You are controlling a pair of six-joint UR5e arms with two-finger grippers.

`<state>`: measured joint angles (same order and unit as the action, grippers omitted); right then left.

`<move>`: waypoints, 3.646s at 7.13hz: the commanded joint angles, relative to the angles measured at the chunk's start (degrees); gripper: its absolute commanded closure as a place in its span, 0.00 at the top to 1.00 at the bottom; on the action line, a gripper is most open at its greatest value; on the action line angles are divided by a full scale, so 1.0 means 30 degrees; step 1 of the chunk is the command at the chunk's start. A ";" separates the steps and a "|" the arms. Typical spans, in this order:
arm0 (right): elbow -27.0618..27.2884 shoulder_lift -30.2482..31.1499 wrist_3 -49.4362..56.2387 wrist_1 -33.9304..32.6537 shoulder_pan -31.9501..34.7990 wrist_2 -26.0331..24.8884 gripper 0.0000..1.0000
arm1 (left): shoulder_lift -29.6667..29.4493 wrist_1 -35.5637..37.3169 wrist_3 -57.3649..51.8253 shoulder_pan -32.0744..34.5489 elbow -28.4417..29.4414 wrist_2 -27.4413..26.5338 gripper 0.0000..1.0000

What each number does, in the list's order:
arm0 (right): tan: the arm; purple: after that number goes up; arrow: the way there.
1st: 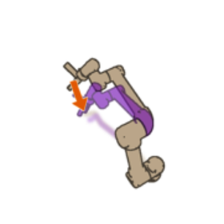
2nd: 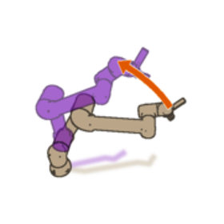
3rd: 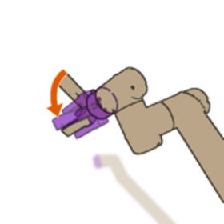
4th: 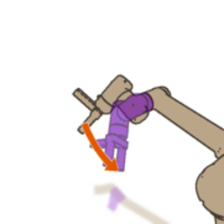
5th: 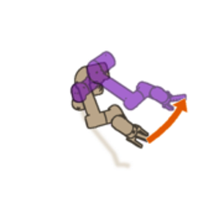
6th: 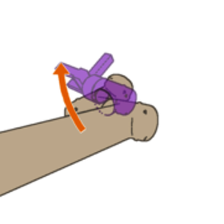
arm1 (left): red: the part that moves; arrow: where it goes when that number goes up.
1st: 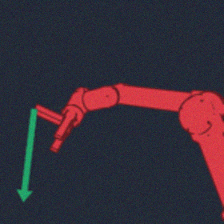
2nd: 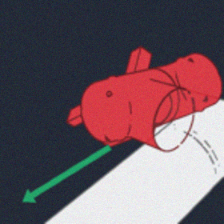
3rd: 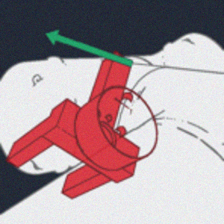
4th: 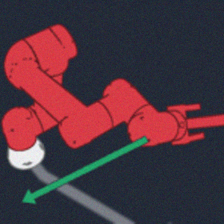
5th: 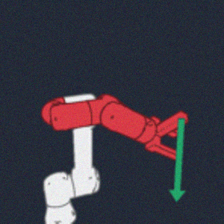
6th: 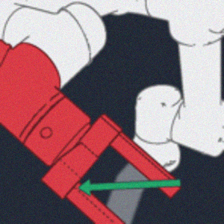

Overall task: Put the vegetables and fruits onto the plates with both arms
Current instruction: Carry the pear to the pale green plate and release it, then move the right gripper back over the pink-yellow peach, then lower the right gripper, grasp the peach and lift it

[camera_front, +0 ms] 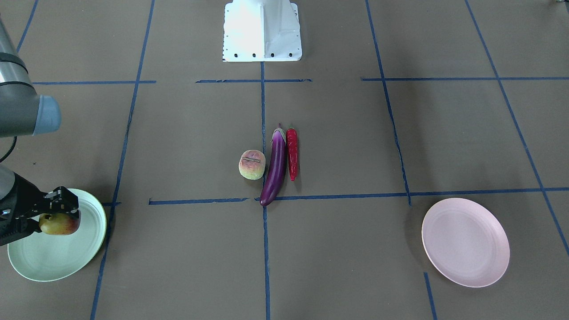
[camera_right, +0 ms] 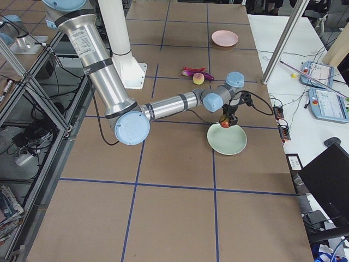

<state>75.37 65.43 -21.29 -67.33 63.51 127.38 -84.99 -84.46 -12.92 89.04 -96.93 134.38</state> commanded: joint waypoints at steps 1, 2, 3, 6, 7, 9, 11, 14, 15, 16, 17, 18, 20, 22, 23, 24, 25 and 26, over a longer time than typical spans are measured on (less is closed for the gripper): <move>-0.0688 0.0541 0.0183 0.0676 0.0099 0.0108 0.99 | 0.0000 0.0000 0.0000 -0.0004 -0.0006 0.0001 1.00; -0.0572 0.0398 0.0067 0.0648 0.0070 0.0108 1.00 | 0.0000 0.0000 0.0000 -0.0004 -0.0006 0.0001 1.00; -0.0107 0.0193 0.0066 0.0561 0.0041 0.0137 1.00 | 0.0000 0.0000 0.0000 -0.0004 -0.0006 0.0001 1.00; 0.3195 -0.1410 -0.4019 -0.2322 -0.1210 0.0168 1.00 | -0.0029 0.0000 -0.0029 -0.0004 -0.0006 0.0001 1.00; 0.3933 -0.2638 -0.6298 -0.3384 -0.2321 -0.0327 1.00 | -0.0029 0.0000 -0.0030 -0.0004 0.0023 0.0001 1.00; 0.3766 -0.5594 -1.2239 -0.3686 -0.6734 -0.4787 1.00 | -0.0029 0.0000 -0.0029 -0.0004 0.0024 -0.0028 1.00; 0.3329 -0.8234 -1.5593 -0.5905 -0.9613 -0.8135 1.00 | 0.0000 0.0000 -0.0030 -0.0033 0.0053 -0.0028 1.00; 0.1513 -0.8950 -1.5933 -0.5856 -1.0622 -0.9413 1.00 | 0.0000 0.0000 -0.0030 -0.0179 0.0053 -0.0028 1.00; 0.1248 -0.8862 -1.5437 -0.5943 -1.0855 -0.9704 1.00 | 0.0000 0.0000 -0.0030 -0.0208 0.0053 -0.0028 1.00; 0.0636 -0.8861 -1.5316 -0.5944 -1.1264 -1.0229 1.00 | 0.0000 0.0000 -0.0030 -0.0209 0.0053 -0.0057 1.00; 0.0514 -0.8774 -1.5257 -0.5973 -1.1500 -1.0495 1.00 | 0.0000 0.0000 -0.0030 -0.0209 0.0082 -0.0028 1.00; 0.0484 -0.8571 -1.5169 -0.6089 -1.1531 -1.0469 1.00 | 0.0000 0.0000 -0.0030 -0.0209 0.0082 -0.0028 1.00; 0.0542 -0.8656 -1.4351 -0.7169 -1.1531 -1.0440 0.99 | 0.0000 0.0000 -0.0030 -0.0209 0.0082 -0.0028 1.00; 0.0629 -0.8656 -1.4348 -0.7203 -1.1531 -1.0265 0.65 | 0.0000 0.0000 -0.0030 -0.0238 0.0082 -0.0028 1.00; 0.0717 -0.8656 -1.4348 -0.7233 -1.1531 -1.0234 0.21 | 0.0000 0.0000 -0.0030 -0.0238 0.0082 -0.0057 1.00; 0.0747 -0.8772 -1.4348 -0.7407 -1.1473 -1.0176 0.00 | 0.0000 0.0000 -0.0030 -0.0238 0.0082 -0.0057 1.00; 0.1211 -0.8803 -1.4319 -0.7525 -1.0893 -0.9363 0.00 | 0.0000 0.0000 -0.0030 -0.0238 0.0082 -0.0028 1.00; 0.1883 -0.8803 -1.3680 -0.7932 -0.9727 -0.7963 0.00 | 0.0000 0.0000 -0.0030 -0.0238 0.0082 -0.0028 1.00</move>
<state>78.97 39.10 -63.82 -90.00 31.04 99.42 -84.99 -84.46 -13.01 88.33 -96.68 134.27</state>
